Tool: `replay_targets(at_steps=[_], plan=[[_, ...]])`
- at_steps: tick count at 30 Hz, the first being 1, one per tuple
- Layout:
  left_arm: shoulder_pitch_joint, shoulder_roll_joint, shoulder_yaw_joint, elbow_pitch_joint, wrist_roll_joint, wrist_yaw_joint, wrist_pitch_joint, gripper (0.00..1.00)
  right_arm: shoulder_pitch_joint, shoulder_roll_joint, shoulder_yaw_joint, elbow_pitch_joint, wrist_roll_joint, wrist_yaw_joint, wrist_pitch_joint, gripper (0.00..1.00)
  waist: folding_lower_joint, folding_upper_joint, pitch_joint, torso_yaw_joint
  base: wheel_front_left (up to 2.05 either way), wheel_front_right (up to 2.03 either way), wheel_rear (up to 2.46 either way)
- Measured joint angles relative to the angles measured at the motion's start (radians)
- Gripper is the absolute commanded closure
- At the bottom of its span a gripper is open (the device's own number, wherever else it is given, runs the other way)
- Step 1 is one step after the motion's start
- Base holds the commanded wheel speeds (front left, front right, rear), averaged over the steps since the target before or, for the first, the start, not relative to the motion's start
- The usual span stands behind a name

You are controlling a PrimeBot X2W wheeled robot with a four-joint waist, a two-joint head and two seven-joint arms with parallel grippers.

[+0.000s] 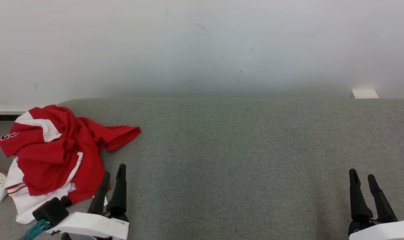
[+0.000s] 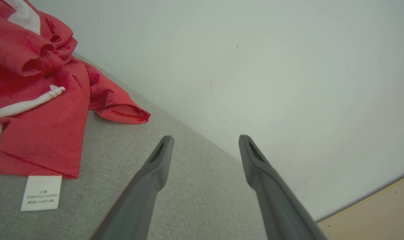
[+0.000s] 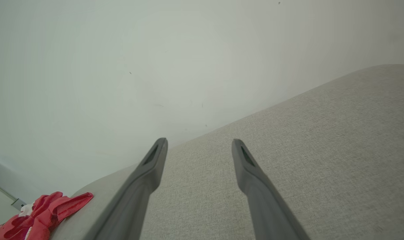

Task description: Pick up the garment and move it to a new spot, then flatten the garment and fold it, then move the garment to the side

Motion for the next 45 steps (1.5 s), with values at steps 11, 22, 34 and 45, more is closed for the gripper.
replay_targets(at_steps=[11, 22, 34, 45], plan=[[-0.004, -0.002, -0.007, 0.018, 0.131, 0.000, -0.035, 0.00, 0.002, -0.002, 0.016, 0.009, -0.122, 0.000, -0.034, 0.00, 0.0000, -0.0001, 0.001, -0.002, 0.00, 0.00, 0.00], [-0.009, -0.004, -0.017, 0.033, 0.252, 0.000, -0.061, 0.00, 0.007, -0.003, 0.029, 0.019, -0.234, 0.000, -0.061, 0.00, 0.0000, 0.0000, 0.004, -0.003, 0.00, 0.00, 0.00], [-0.014, -0.006, -0.014, 0.050, 0.373, 0.000, -0.089, 0.00, 0.008, -0.004, 0.041, 0.029, -0.336, 0.000, -0.088, 0.00, 0.0000, 0.0000, 0.007, -0.005, 0.00, 0.00, 0.00], [-0.017, -0.006, -0.015, 0.061, 0.461, 0.000, -0.113, 0.00, 0.019, 0.002, 0.036, 0.034, -0.407, 0.000, -0.114, 0.00, 0.0000, 0.0000, 0.003, -0.003, 0.00, 0.00, 0.00]])
